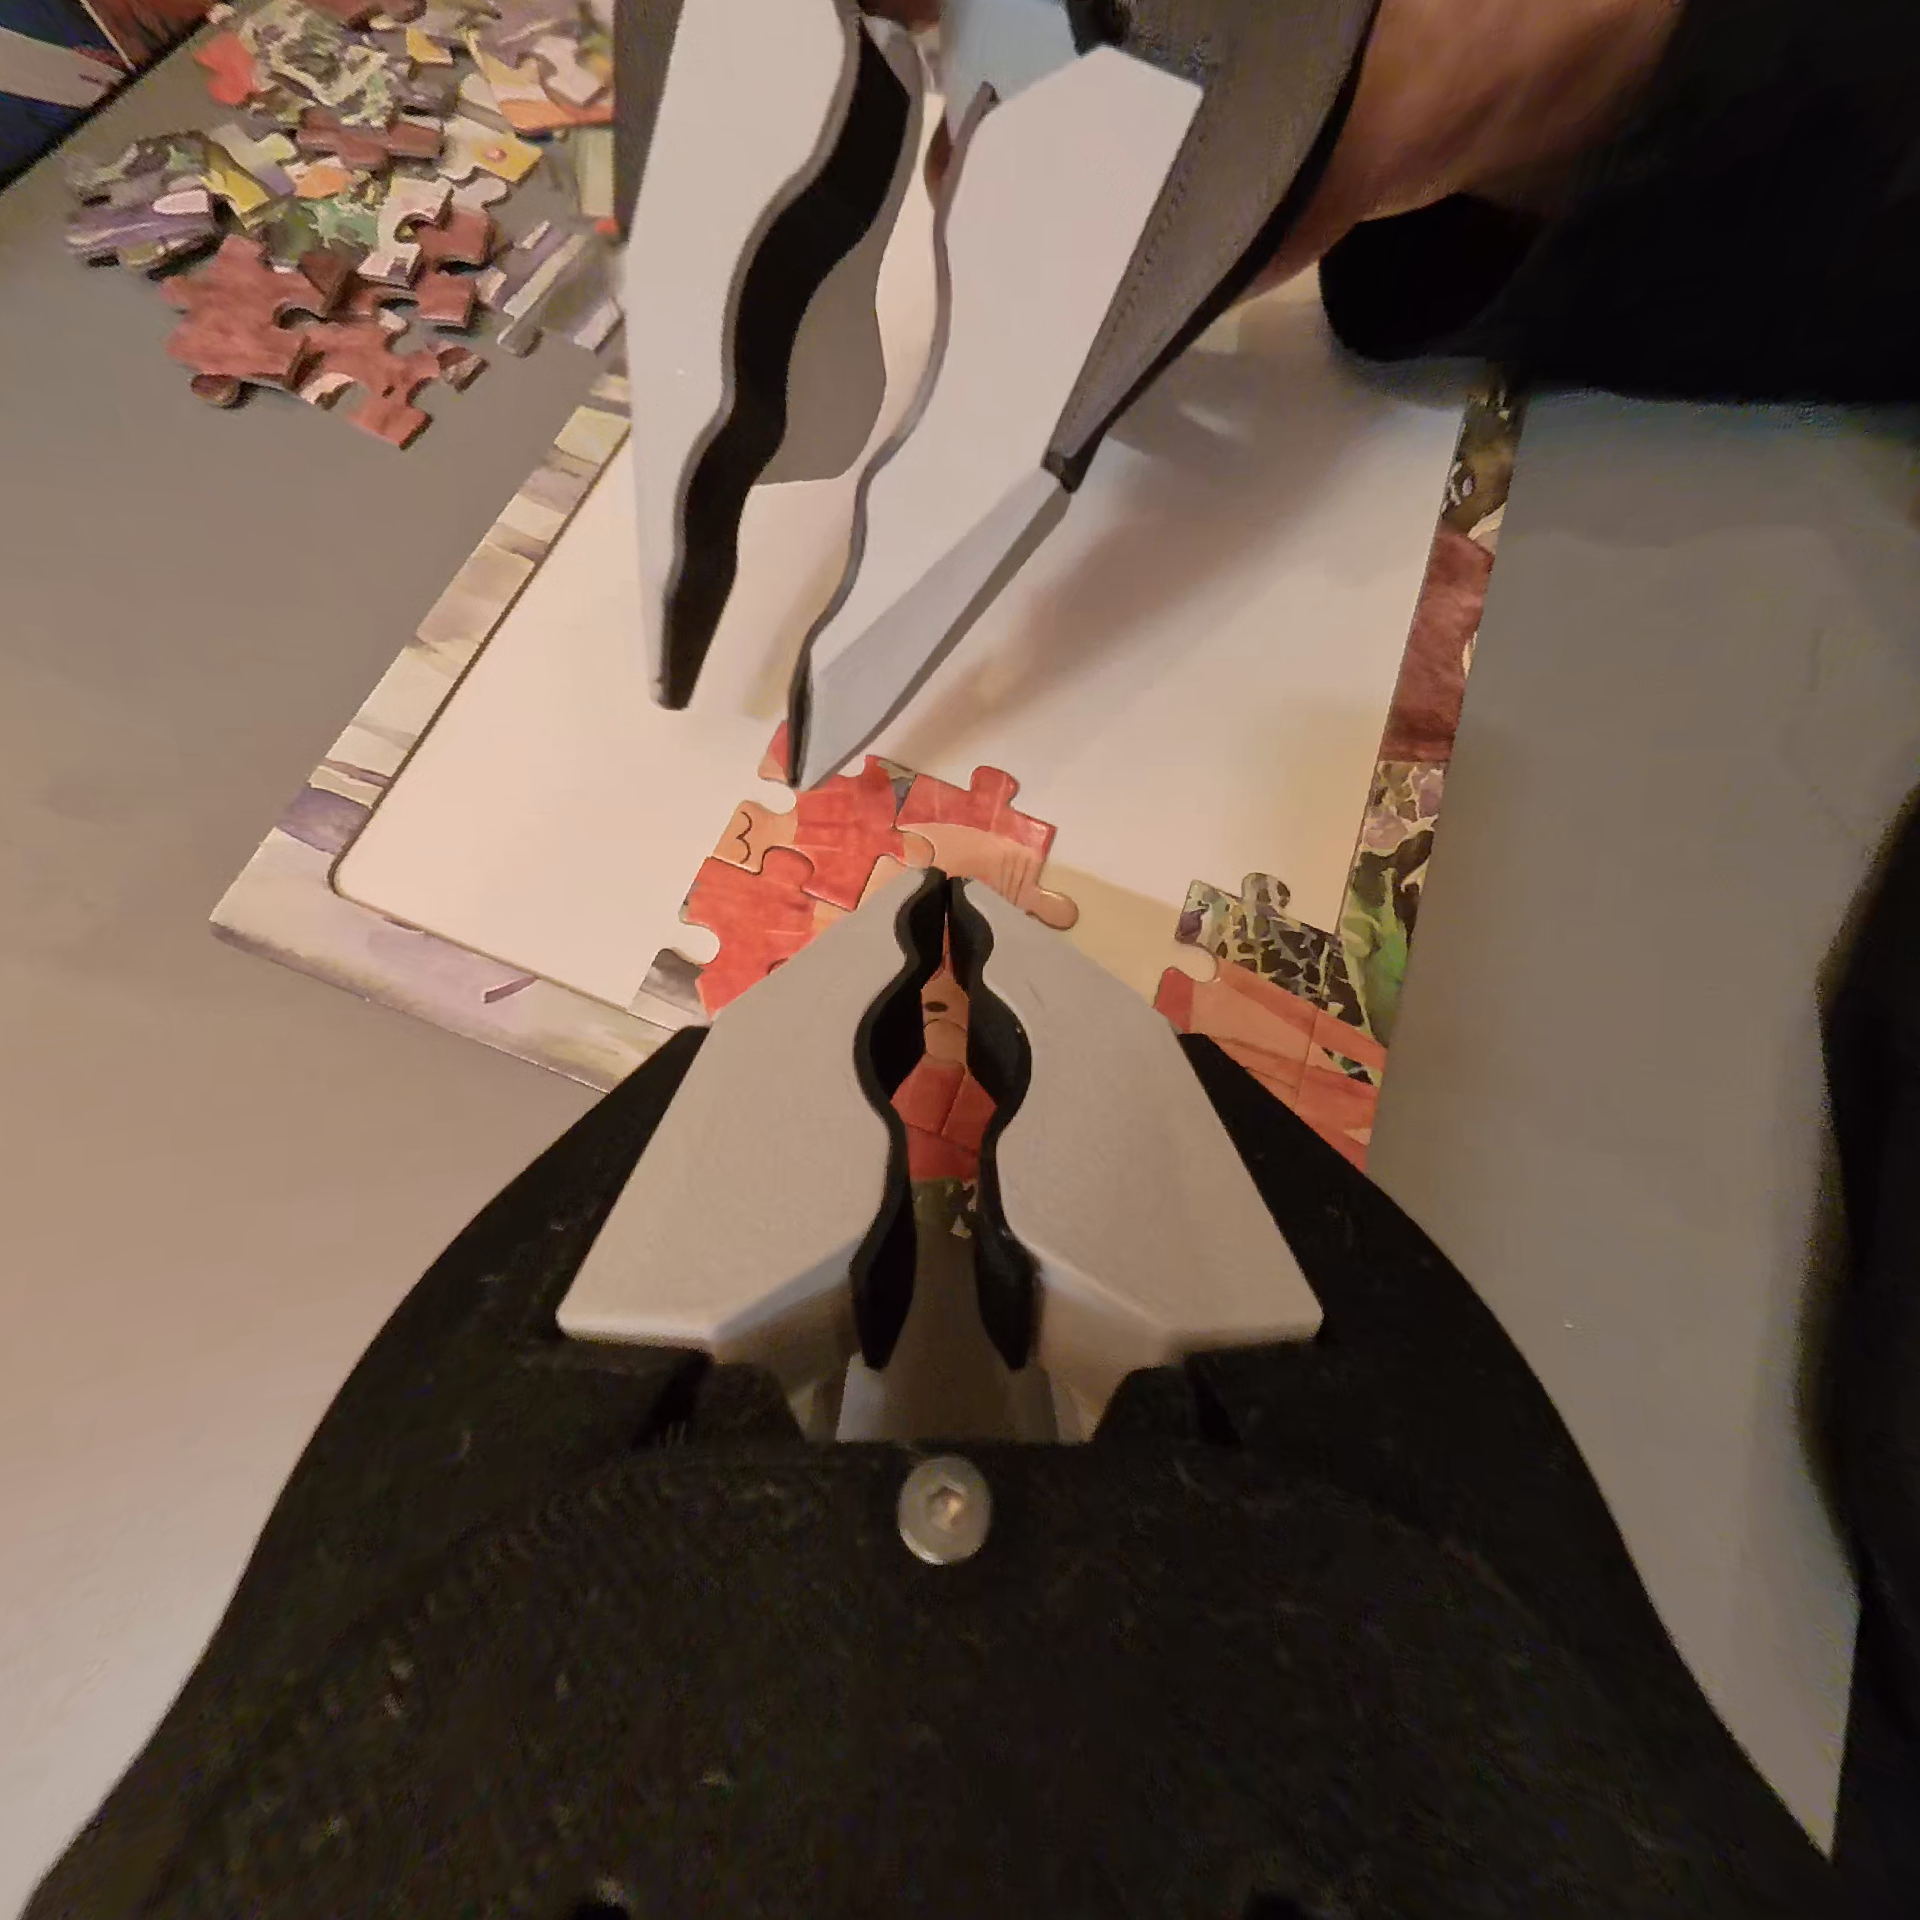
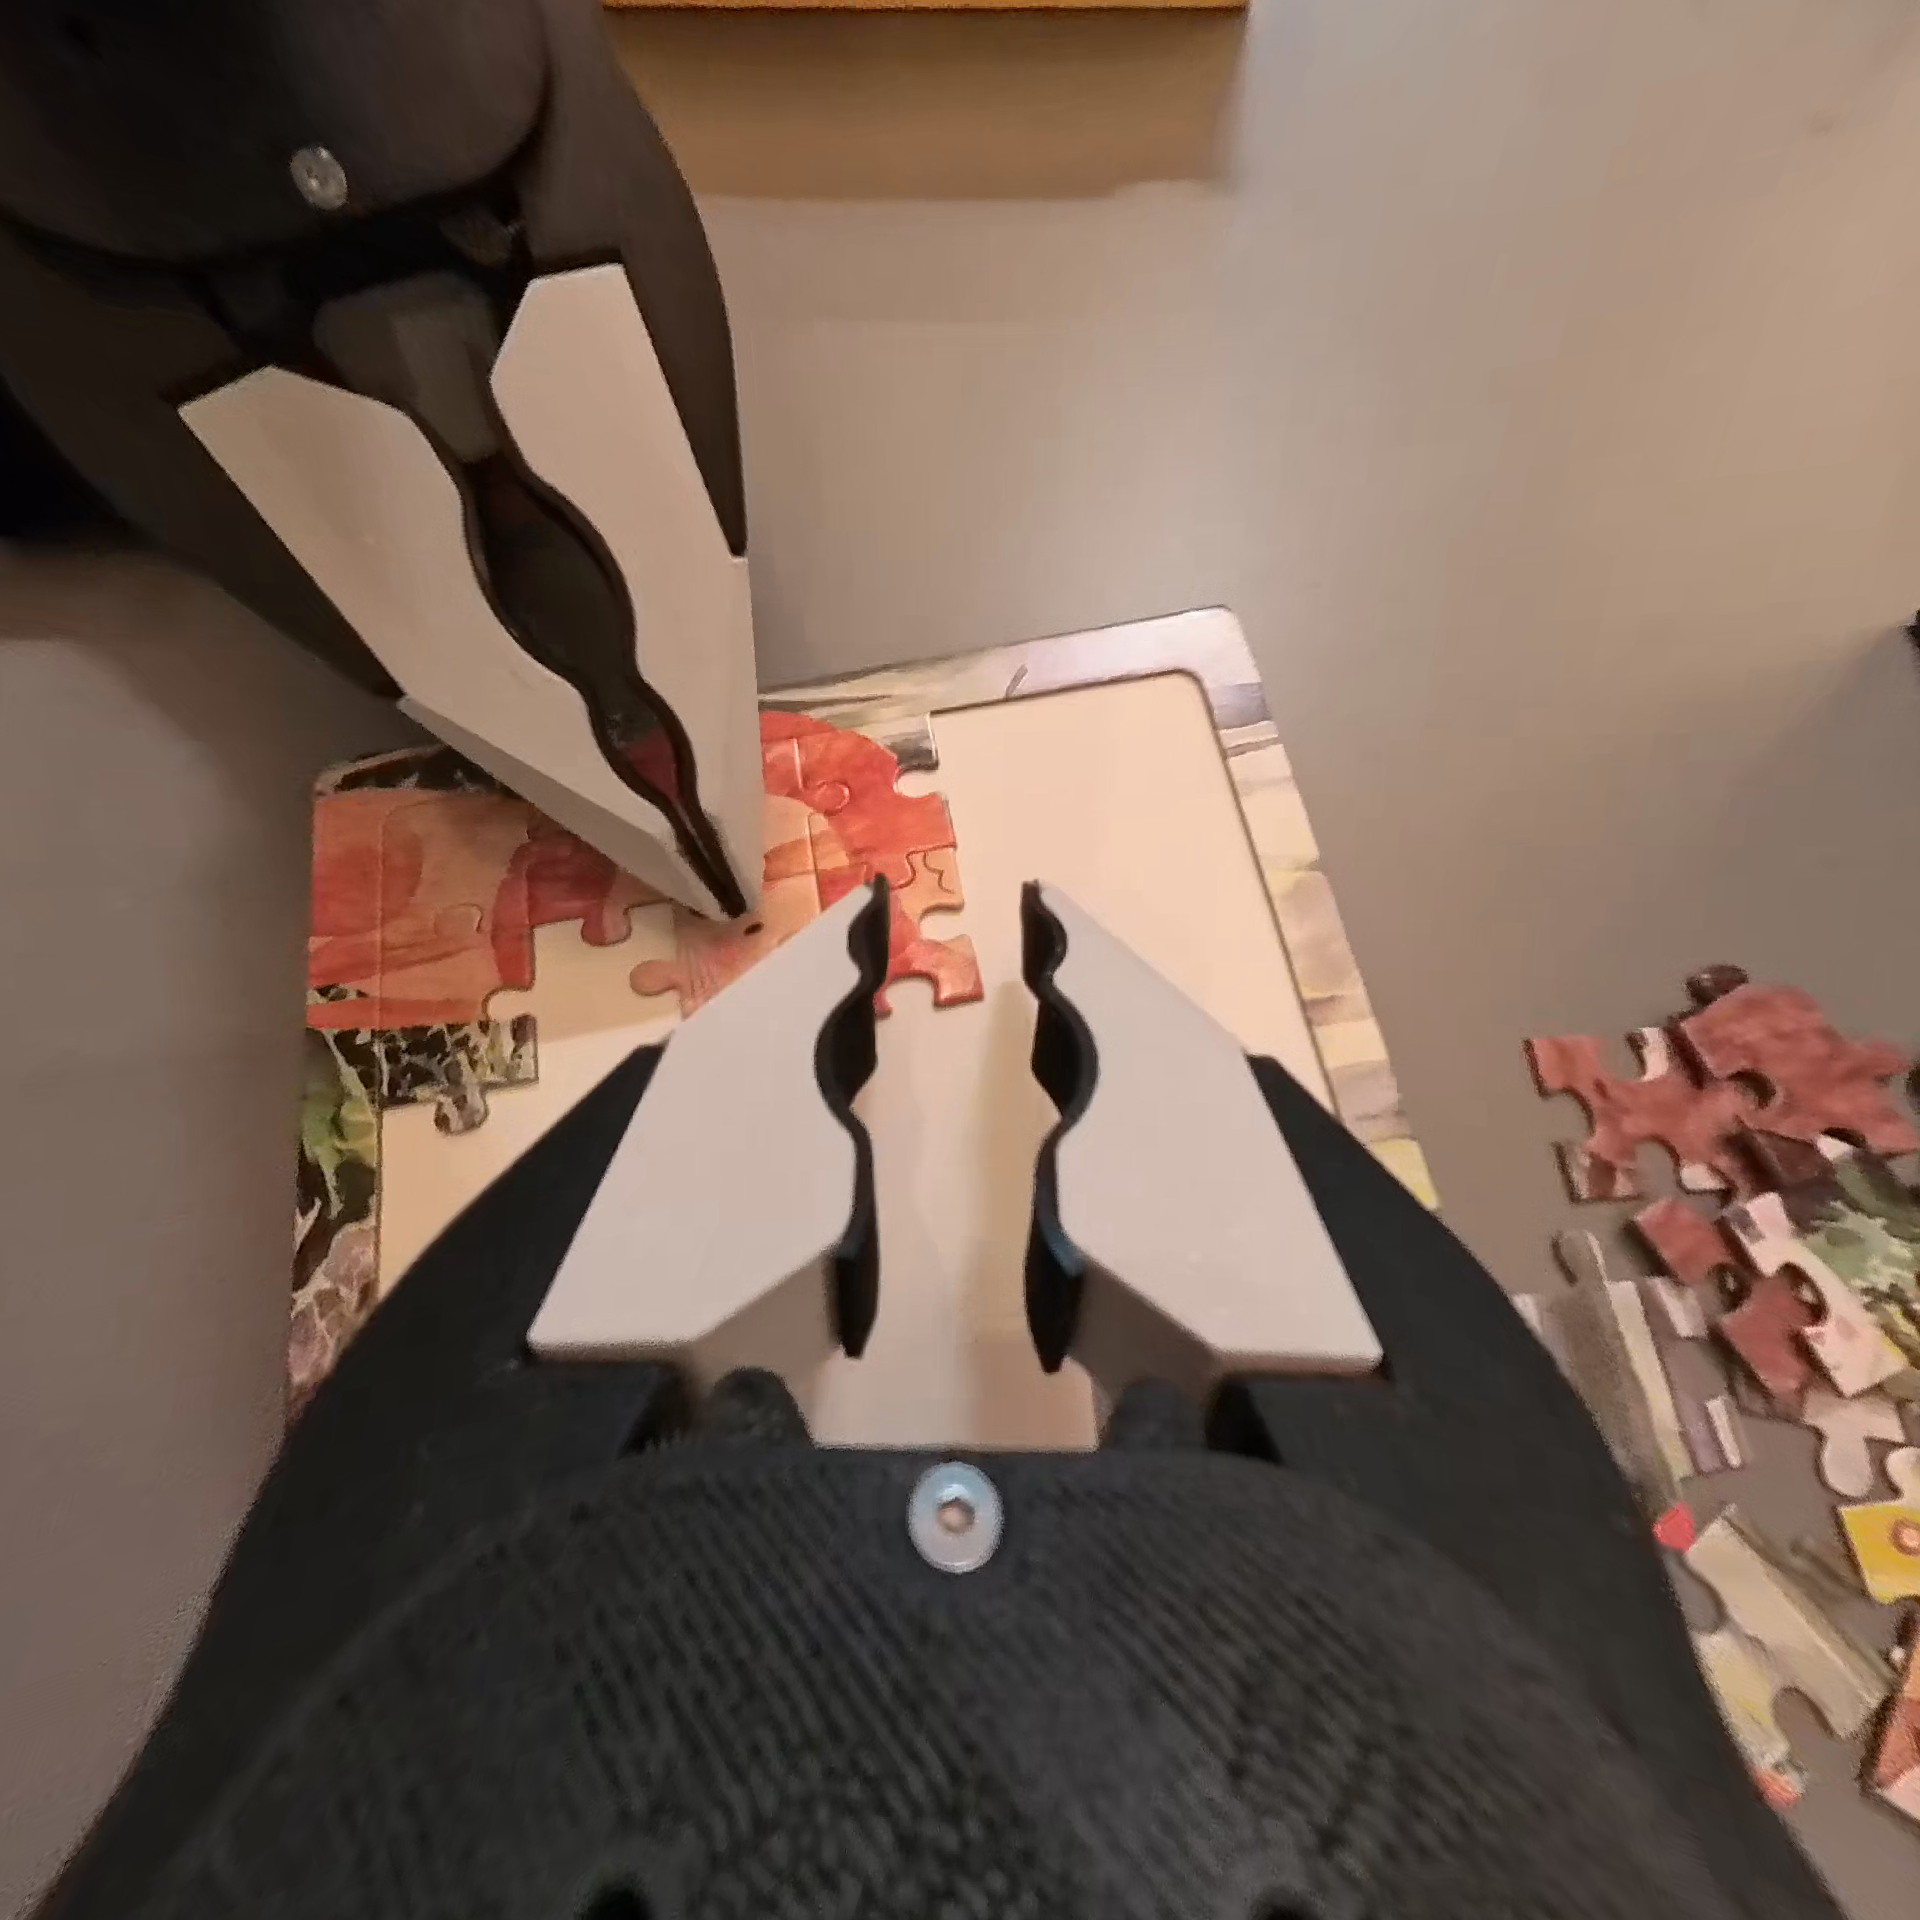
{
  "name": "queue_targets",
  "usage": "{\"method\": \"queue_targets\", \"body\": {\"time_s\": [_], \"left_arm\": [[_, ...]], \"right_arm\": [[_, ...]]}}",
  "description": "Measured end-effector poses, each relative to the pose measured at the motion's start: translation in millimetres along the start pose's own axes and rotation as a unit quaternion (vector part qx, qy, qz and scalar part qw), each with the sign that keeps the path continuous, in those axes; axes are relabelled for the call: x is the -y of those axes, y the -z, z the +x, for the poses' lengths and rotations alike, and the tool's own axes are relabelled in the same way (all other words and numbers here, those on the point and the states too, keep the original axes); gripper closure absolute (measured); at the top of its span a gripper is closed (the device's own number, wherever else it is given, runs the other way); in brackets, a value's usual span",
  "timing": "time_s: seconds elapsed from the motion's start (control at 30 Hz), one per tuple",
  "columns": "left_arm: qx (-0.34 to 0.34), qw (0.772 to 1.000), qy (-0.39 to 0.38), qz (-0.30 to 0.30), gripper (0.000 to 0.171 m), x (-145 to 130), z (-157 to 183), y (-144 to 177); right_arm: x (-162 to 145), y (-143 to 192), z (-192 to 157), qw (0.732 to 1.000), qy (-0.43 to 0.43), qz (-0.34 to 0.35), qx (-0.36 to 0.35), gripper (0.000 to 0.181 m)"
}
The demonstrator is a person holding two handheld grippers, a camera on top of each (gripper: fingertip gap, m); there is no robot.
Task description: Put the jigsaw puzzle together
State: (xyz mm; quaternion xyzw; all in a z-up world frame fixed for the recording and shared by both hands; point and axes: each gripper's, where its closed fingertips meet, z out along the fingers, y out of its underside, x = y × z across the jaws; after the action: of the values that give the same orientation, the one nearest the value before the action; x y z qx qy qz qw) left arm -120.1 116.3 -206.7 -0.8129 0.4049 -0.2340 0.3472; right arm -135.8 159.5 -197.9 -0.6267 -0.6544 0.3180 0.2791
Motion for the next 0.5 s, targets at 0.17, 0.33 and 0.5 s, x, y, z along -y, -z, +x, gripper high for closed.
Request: {"method": "queue_targets", "body": {"time_s": [0.17, 0.33, 0.5], "left_arm": [[0.000, 1.000, -0.006, -0.021, 0.171, -5, 1, -4], [-0.005, 1.000, 0.003, -0.022, 0.171, -6, 1, -4], [-0.008, 1.000, 0.009, -0.023, 0.171, -6, 1, -4]], "right_arm": [[-9, -3, -5, 1.000, 0.004, -0.013, 0.013, 0.155], [-14, -6, -11, 0.999, -0.007, -0.017, 0.042, 0.151], [-14, -5, -16, 0.998, -0.016, -0.018, 0.063, 0.145]]}}
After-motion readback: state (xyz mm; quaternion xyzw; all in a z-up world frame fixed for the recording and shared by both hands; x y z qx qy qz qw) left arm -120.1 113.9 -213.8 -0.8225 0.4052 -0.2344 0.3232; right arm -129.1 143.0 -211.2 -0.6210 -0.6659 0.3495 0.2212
